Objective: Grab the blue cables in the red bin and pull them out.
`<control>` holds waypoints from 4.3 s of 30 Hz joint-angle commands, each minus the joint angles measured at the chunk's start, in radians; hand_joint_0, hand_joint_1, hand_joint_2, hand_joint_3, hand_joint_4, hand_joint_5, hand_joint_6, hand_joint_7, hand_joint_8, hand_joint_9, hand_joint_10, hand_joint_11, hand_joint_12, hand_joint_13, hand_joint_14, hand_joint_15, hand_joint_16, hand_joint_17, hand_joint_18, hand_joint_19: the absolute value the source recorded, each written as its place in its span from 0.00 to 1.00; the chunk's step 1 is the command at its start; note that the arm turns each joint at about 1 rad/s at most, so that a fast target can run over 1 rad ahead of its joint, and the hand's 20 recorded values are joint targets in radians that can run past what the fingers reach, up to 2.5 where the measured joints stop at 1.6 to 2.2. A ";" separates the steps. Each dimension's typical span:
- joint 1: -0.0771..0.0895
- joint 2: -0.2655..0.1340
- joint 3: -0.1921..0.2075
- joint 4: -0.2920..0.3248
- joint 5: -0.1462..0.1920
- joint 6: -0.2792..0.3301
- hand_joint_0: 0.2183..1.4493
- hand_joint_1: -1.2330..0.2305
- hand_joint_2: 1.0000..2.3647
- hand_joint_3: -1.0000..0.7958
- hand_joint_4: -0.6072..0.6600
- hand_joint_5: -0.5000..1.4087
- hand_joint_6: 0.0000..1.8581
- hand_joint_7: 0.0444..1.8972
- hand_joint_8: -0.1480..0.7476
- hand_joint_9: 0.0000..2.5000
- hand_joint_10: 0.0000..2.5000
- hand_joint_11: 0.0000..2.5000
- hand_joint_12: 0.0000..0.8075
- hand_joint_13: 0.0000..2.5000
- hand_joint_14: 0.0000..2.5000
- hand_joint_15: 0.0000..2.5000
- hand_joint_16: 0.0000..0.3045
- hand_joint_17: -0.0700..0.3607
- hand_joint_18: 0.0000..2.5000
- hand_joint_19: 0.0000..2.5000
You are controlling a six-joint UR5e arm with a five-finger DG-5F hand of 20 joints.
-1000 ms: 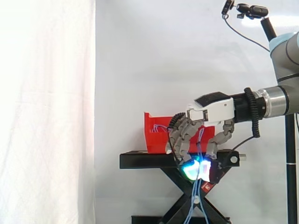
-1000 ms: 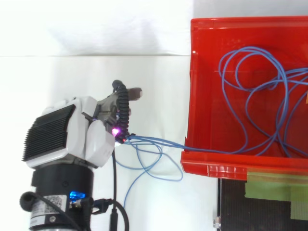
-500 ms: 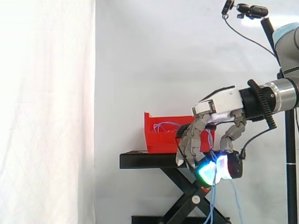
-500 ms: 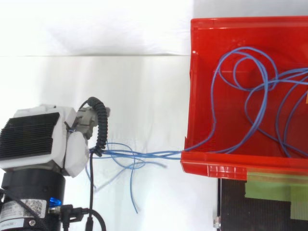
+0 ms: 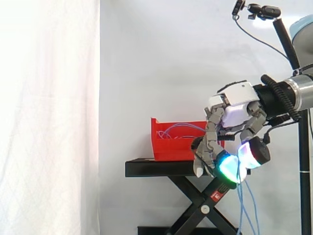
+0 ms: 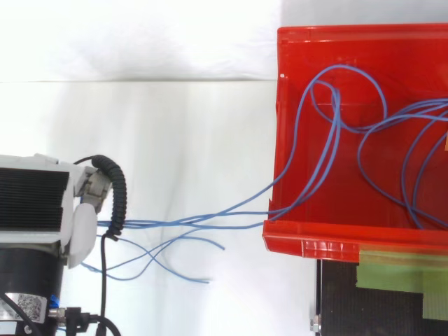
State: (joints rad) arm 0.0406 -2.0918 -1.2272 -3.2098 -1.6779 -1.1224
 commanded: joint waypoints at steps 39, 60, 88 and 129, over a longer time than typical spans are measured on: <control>0.019 -0.001 0.000 -0.231 0.003 0.723 0.54 0.30 0.00 0.00 0.47 0.70 0.37 0.36 0.45 0.39 0.01 0.22 0.42 0.30 0.01 0.17 0.13 0.37 0.22 0.19; 0.021 -0.001 0.000 -0.259 -0.002 0.605 0.47 0.30 0.00 0.00 0.46 0.69 0.28 0.36 0.45 0.38 0.01 0.22 0.42 0.30 0.01 0.17 0.14 0.38 0.23 0.18; 0.018 -0.001 0.000 -0.259 -0.008 0.609 0.45 0.30 0.00 0.00 0.46 0.71 0.17 0.40 0.45 0.38 0.01 0.22 0.43 0.30 0.01 0.17 0.14 0.39 0.23 0.18; 0.012 -0.001 0.063 -0.380 -0.062 0.717 0.47 0.30 0.00 0.00 0.47 0.71 0.18 0.40 0.44 0.42 0.01 0.35 0.36 0.56 0.01 0.54 0.14 0.39 0.27 0.22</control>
State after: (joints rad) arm 0.0522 -2.0922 -1.1632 -3.5896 -1.7390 -0.3957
